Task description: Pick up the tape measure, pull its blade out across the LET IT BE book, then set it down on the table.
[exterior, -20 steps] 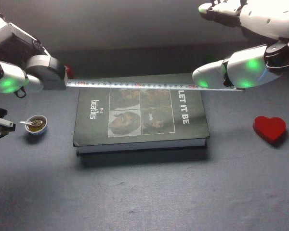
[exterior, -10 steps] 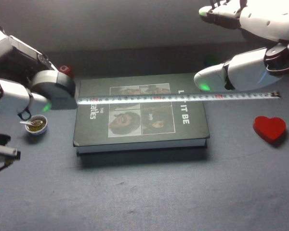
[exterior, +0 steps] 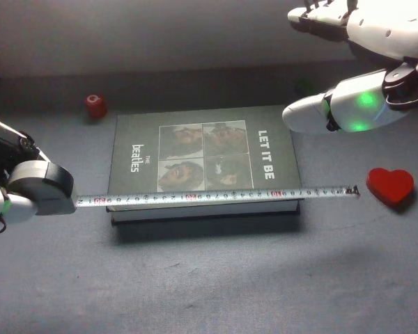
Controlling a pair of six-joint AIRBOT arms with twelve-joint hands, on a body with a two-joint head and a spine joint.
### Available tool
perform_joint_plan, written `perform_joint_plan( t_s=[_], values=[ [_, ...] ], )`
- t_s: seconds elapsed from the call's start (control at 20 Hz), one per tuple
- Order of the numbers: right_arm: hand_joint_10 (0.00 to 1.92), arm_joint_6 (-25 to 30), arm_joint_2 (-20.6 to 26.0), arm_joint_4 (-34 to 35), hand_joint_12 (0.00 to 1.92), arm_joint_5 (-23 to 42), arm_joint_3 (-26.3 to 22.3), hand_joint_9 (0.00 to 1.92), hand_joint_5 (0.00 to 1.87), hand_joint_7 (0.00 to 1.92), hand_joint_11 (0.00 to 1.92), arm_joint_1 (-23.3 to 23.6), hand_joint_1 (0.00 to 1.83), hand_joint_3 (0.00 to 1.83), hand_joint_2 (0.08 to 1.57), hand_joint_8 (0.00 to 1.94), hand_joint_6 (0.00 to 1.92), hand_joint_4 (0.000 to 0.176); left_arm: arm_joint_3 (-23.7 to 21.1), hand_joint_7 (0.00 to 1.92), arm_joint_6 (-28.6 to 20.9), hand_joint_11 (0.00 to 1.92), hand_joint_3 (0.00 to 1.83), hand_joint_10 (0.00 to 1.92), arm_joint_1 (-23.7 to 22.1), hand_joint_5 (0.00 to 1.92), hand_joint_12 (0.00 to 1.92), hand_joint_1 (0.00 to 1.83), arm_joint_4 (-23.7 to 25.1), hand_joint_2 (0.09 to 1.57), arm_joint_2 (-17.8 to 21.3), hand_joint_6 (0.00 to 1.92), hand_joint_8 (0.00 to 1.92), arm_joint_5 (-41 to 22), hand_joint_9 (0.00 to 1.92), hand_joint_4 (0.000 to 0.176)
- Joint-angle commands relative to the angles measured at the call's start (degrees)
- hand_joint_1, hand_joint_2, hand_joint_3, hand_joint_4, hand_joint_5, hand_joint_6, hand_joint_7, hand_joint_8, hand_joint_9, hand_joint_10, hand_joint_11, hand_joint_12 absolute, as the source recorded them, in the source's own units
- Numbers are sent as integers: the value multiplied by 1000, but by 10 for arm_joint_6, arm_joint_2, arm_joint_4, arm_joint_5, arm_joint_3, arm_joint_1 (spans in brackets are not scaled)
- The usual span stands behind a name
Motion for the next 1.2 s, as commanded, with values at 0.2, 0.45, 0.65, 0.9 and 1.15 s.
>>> perform_joint_plan(
  t_s=[0.2,0.45,0.65,0.9,1.15],
  values=[
    [1,0,4,-26,437,4,-1,80,79,126,0,3,148,0,952,0,1,29,-9,1119,-62,778,0,1281,39,1017,1088,1384,26,1085,-2,762,722,-77,903,0],
    [6,0,4,-26,561,2,-1,111,118,150,0,3,168,0,943,3,6,26,-17,1102,-158,811,0,1276,123,1029,1090,1383,57,1088,-41,725,802,-155,884,0],
    [5,0,4,-26,565,1,-2,114,126,158,0,3,167,0,946,4,7,25,-3,1093,-181,819,0,1279,151,1035,1086,1382,75,1090,-72,700,836,-177,878,0],
    [4,0,4,-26,564,0,-3,114,135,168,0,3,166,0,947,6,9,24,36,1084,-189,805,0,1285,152,1016,1078,1382,77,1094,-117,716,852,-180,878,0],
    [2,0,4,-26,562,0,-4,111,124,160,0,3,172,0,944,2,2,20,61,1077,-180,796,1,1277,153,993,1054,1381,61,1097,-138,747,862,-184,886,0]
  ],
)
